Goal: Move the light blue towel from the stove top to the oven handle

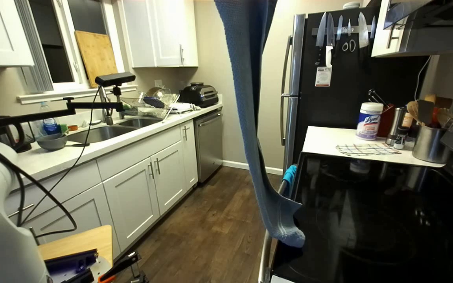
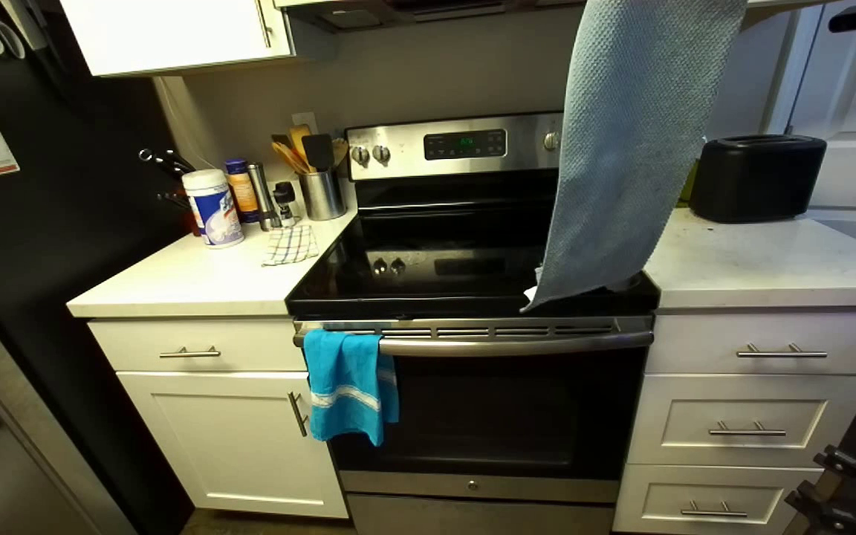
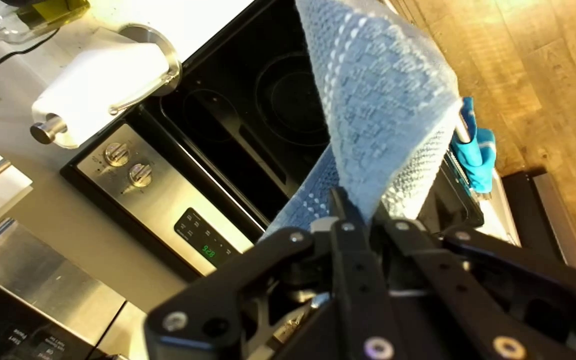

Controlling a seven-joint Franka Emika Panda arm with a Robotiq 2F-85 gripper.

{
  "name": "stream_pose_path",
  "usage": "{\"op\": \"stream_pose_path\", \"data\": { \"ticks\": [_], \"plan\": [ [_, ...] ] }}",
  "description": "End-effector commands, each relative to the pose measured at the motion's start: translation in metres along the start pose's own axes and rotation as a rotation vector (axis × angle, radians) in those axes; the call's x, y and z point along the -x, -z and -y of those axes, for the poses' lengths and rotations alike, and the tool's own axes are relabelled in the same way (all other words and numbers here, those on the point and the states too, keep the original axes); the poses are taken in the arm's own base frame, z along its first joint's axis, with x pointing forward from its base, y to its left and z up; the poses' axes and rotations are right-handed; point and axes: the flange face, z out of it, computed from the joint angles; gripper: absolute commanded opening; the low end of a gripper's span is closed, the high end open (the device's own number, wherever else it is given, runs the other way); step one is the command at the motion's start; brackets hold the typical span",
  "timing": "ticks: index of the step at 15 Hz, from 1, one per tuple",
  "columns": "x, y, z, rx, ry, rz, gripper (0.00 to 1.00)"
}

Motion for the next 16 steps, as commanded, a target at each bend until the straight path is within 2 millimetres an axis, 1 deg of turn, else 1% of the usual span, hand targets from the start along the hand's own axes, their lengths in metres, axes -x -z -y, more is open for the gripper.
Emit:
{"op": "stream_pose_path", "data": {
  "ticks": [1, 5, 9, 12, 16],
  "plan": [
    [-0.003, 0.013, 0.000, -0.040, 0.011, 0.009, 0.02],
    [-0.009, 0.021, 0.002, -0.066, 0.005, -0.001, 0.02],
    [-0.026, 0.019, 0.004, -0.115, -0.006, 0.001, 0.02],
    [-0.037, 0.009, 0.003, -0.147, -0.018, 0.019, 0.02],
    [-0.054, -0.016, -0.005, -0.194, -0.054, 0.061, 0.02]
  ]
}}
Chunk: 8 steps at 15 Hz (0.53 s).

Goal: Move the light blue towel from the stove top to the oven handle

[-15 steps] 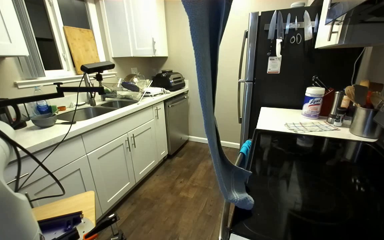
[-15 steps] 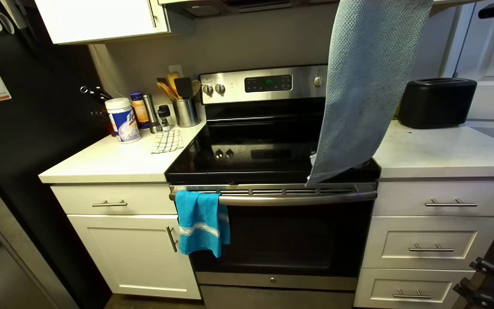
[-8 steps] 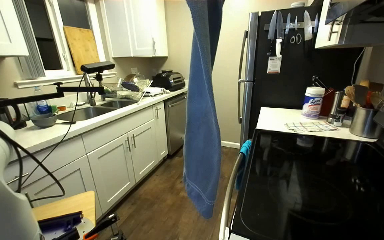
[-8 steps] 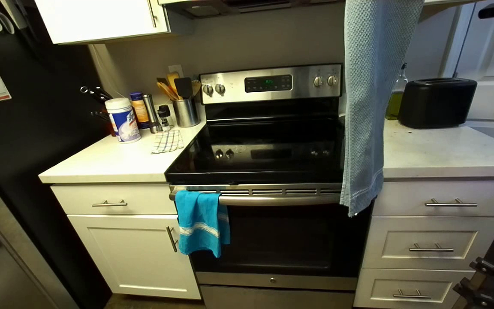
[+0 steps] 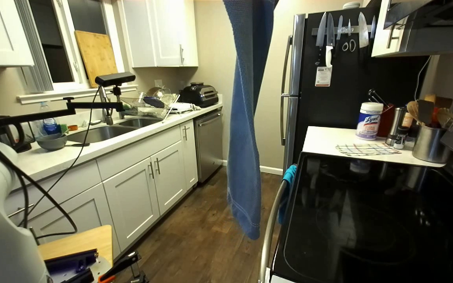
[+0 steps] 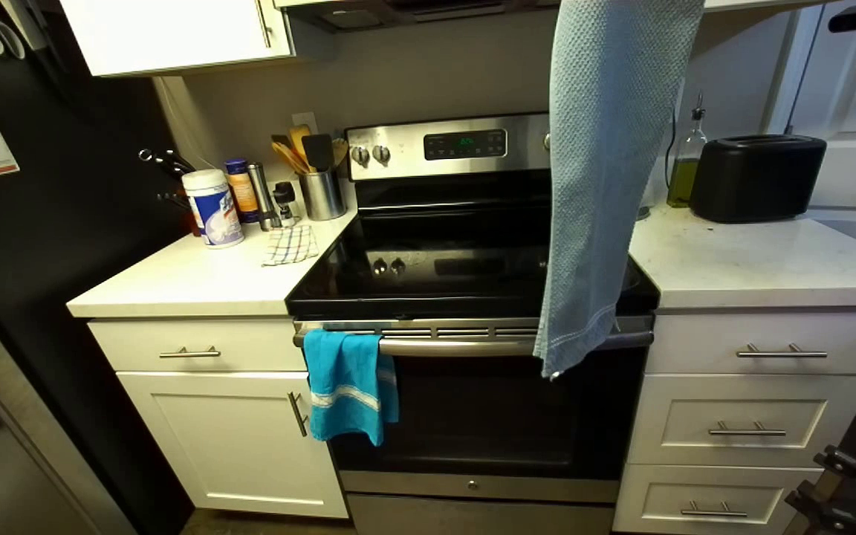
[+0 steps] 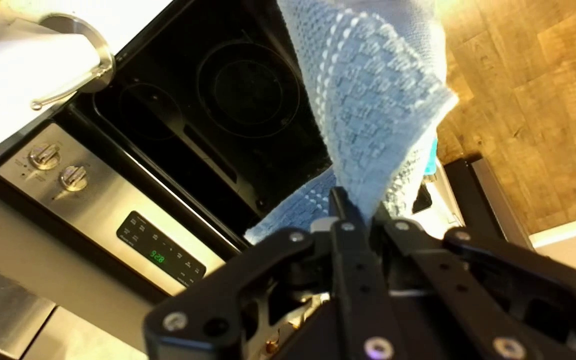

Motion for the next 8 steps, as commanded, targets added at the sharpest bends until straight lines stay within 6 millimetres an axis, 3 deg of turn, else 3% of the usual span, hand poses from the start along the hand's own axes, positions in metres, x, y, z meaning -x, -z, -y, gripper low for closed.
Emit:
{"op": "stream_pose_path", "data": {
  "ticks": [1, 8],
  "plan": [
    [-0.014, -0.016, -0.013, -0.063, -0.050, 0.045, 0.02],
    [-0.025, -0.044, -0.032, -0.094, -0.106, 0.086, 0.02]
  ]
}}
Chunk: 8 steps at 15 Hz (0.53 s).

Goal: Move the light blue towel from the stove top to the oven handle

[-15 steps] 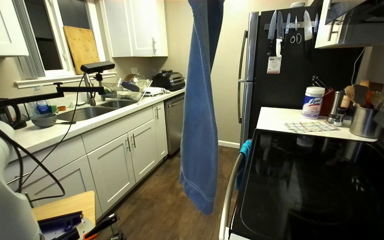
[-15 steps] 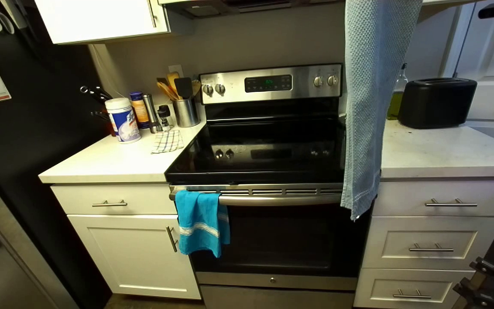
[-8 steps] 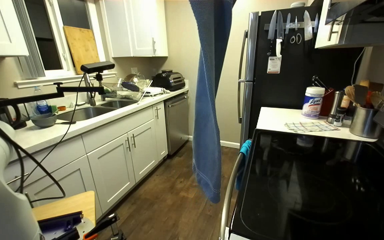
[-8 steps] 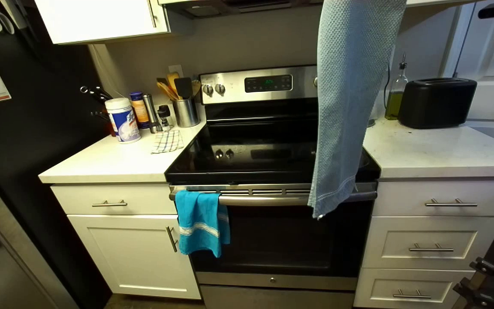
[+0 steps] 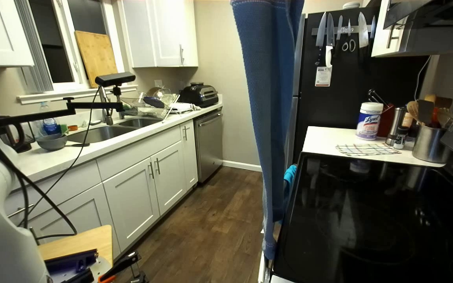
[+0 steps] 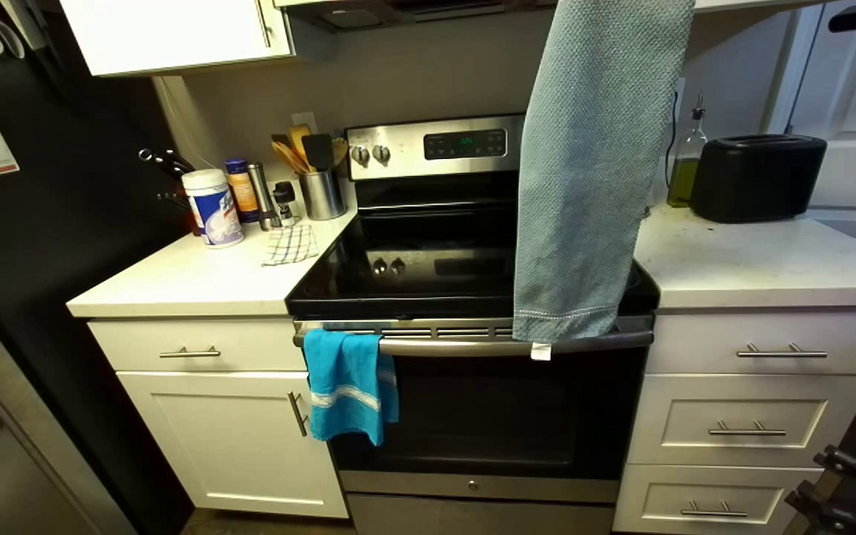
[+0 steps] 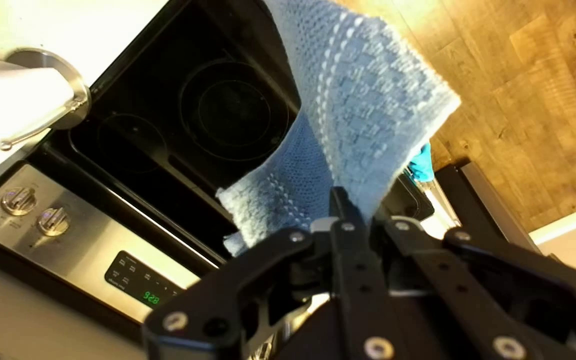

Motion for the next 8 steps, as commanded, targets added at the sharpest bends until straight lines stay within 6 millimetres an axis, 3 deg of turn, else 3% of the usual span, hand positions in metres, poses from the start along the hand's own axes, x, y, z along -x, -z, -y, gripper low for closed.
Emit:
{"op": "stream_pose_path", "data": {
  "ticks": [1, 5, 8],
  "plan": [
    [-0.002, -0.005, -0.004, -0.017, -0.031, 0.020, 0.02],
    [-0.010, -0.024, -0.002, -0.018, -0.026, 0.049, 0.02],
    [-0.012, -0.023, -0.006, -0.039, -0.028, 0.055, 0.02]
  ]
}}
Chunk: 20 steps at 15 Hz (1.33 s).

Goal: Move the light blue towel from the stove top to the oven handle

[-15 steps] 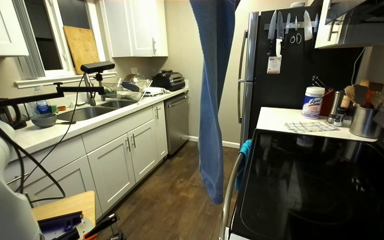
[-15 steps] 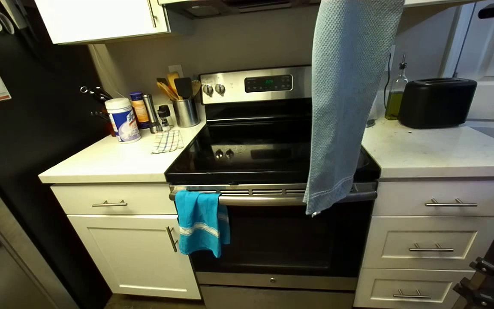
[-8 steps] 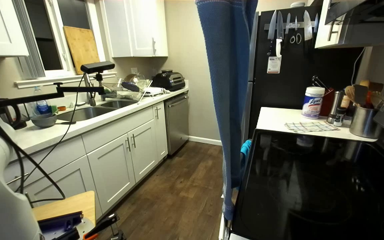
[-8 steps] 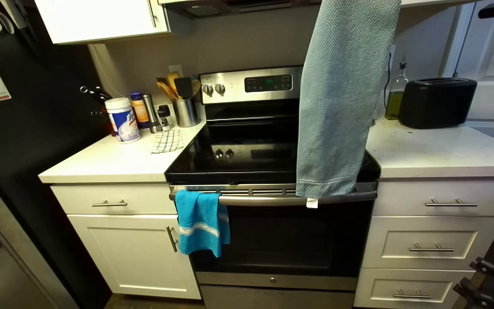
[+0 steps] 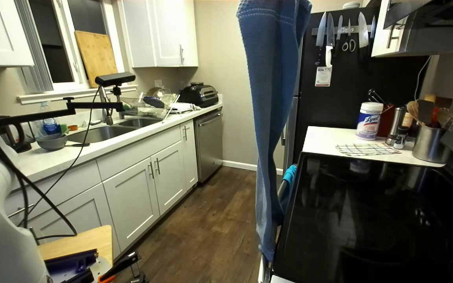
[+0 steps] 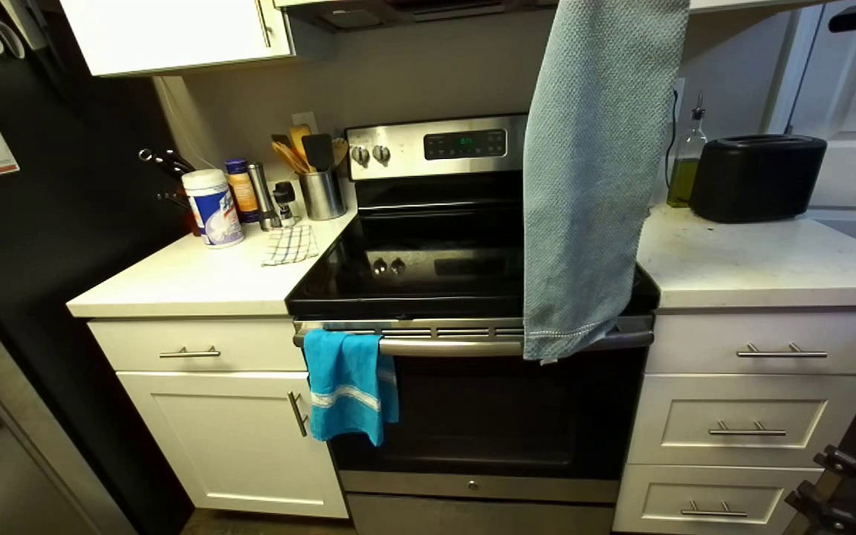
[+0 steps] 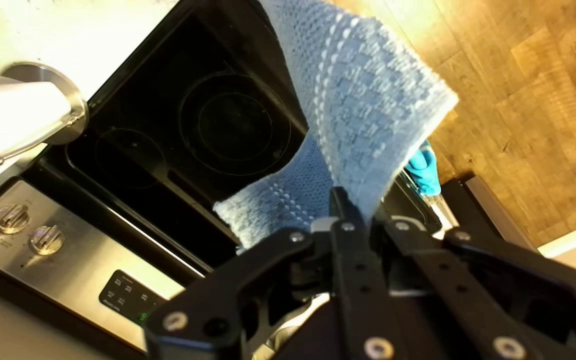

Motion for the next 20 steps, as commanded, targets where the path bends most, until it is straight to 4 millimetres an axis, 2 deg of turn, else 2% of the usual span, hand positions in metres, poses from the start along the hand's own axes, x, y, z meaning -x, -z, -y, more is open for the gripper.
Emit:
{"op": "stream_pose_path", "data": {
  "ticks": [1, 8, 10, 15, 20],
  "plan": [
    [0.002, 0.005, -0.005, -0.056, -0.026, 0.011, 0.02],
    [0.013, 0.046, -0.017, -0.126, -0.072, -0.066, 0.02],
    [0.012, 0.052, -0.020, -0.130, -0.088, -0.082, 0.02],
    [0.001, 0.041, -0.024, -0.125, -0.125, -0.072, 0.02],
    [-0.010, 0.029, -0.028, -0.185, -0.234, -0.043, 0.02]
  ]
}}
